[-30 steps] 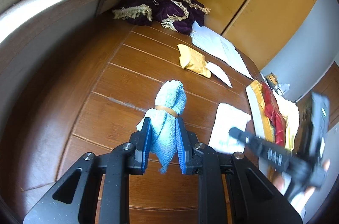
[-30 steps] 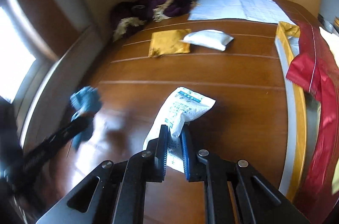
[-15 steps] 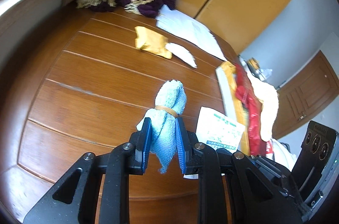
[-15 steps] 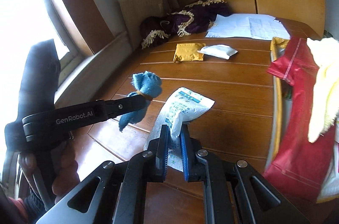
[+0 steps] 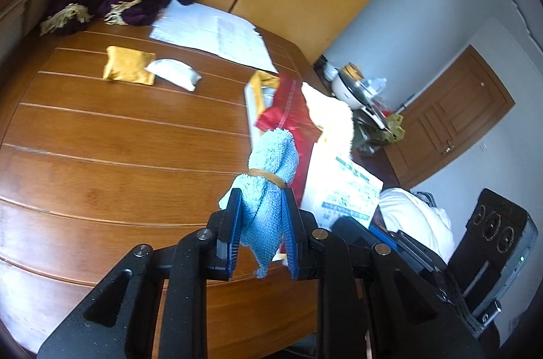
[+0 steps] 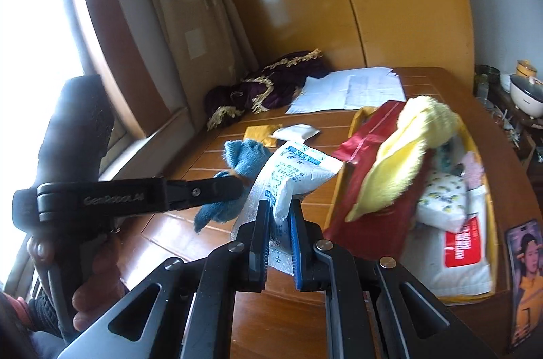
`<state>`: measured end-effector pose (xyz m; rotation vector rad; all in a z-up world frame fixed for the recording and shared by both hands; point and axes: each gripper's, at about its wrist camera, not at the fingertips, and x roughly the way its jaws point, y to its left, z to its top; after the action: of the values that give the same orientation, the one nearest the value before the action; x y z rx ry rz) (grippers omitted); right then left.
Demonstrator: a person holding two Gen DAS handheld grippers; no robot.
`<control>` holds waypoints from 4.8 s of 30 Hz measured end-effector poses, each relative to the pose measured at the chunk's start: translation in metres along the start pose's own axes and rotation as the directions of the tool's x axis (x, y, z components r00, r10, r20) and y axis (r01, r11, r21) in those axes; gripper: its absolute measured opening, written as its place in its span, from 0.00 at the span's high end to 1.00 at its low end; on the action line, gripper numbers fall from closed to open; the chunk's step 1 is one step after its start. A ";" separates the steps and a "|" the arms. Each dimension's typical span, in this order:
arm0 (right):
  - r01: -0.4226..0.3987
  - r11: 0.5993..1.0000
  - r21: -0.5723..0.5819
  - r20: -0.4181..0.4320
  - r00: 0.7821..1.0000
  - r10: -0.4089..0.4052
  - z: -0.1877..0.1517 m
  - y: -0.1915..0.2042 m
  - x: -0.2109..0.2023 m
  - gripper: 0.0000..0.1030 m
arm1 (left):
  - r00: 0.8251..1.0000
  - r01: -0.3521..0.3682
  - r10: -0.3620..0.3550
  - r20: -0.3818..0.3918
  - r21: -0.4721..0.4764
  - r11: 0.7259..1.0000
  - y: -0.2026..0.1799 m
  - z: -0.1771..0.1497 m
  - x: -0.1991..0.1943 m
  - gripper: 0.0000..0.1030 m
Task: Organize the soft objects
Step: 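Carry the blue doll with the left tool while the right tool carries the white packet to the tray, then open both tools to release the doll and white packet in the tray, then grasp the white square packet with the right tool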
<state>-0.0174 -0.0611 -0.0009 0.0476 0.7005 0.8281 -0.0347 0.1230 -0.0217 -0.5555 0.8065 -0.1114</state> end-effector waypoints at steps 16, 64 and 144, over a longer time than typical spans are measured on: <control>0.083 0.994 0.069 0.022 0.996 -0.085 0.036 -0.084 -0.012 0.89 | 0.996 0.080 -0.078 -0.033 0.057 0.995 -0.063 0.005 0.018 0.81; 0.202 0.975 0.092 -0.065 0.978 -0.196 0.054 -0.108 -0.004 0.46 | 0.981 0.159 -0.139 -0.138 0.150 0.976 -0.094 -0.035 0.071 0.37; 0.121 0.990 -0.068 -0.552 0.823 -0.139 0.059 0.057 0.215 0.55 | 0.965 -0.170 0.236 0.111 -0.421 0.891 0.181 0.071 0.039 0.33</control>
<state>0.0800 0.1398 -0.0571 -0.2806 1.2292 0.7206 0.0225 0.2960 -0.0997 -0.8595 0.7285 0.3014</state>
